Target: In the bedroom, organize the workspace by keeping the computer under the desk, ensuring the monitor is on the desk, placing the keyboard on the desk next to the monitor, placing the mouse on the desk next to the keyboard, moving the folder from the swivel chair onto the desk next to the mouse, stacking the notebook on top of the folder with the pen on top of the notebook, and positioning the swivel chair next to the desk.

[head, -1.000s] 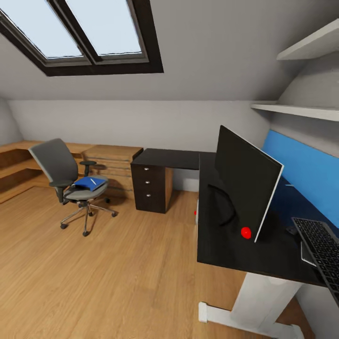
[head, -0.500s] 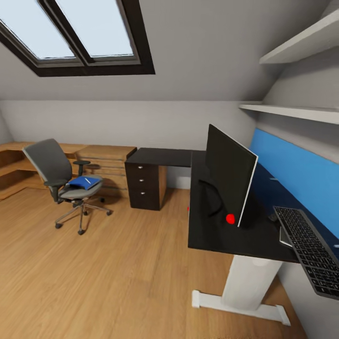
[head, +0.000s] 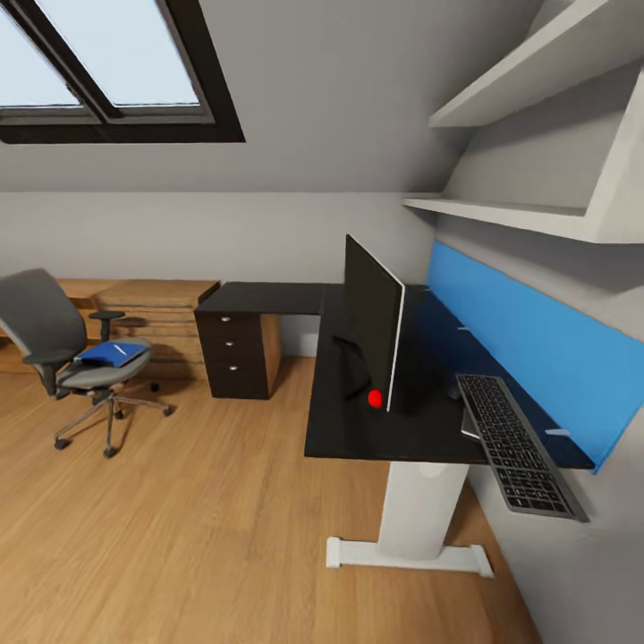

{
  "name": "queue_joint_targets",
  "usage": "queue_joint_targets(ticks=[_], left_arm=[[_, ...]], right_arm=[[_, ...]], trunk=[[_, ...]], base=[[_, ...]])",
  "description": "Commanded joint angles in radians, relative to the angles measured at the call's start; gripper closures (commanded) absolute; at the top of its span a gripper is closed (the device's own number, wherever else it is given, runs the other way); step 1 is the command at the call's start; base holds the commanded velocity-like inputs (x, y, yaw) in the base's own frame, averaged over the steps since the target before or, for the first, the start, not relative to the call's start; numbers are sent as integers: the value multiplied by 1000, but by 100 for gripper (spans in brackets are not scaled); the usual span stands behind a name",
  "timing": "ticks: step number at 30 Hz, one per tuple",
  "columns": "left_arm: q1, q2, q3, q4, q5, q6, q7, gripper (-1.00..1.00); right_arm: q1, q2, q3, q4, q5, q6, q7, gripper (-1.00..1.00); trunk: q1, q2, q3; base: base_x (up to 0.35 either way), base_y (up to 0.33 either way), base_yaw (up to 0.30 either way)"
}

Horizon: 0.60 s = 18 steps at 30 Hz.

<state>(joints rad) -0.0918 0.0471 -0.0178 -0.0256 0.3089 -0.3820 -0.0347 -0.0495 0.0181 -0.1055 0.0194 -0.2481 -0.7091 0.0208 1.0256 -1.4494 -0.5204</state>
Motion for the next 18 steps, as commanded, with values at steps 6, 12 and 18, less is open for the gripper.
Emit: queue_joint_targets(ticks=[6,12,18], left_arm=[[-1,0,-2,1,7,-3,-2,-100],[-1,2,-2,0,8,-3,-1,-100],[-1,3,-1,1,9,-3,-1,-100]], right_arm=[[-1,1,-7,2,3,-4,2,-100],[-1,2,-5,2,4,-4,2,-100],[-1,2,-5,2,4,-3,3,-100]], trunk=[[-1,-1,-1],[-1,-1,-4],[-1,-1,-6]], base=[[-315,-65,-33],[-150,-6,-87],[-15,0,-79]])
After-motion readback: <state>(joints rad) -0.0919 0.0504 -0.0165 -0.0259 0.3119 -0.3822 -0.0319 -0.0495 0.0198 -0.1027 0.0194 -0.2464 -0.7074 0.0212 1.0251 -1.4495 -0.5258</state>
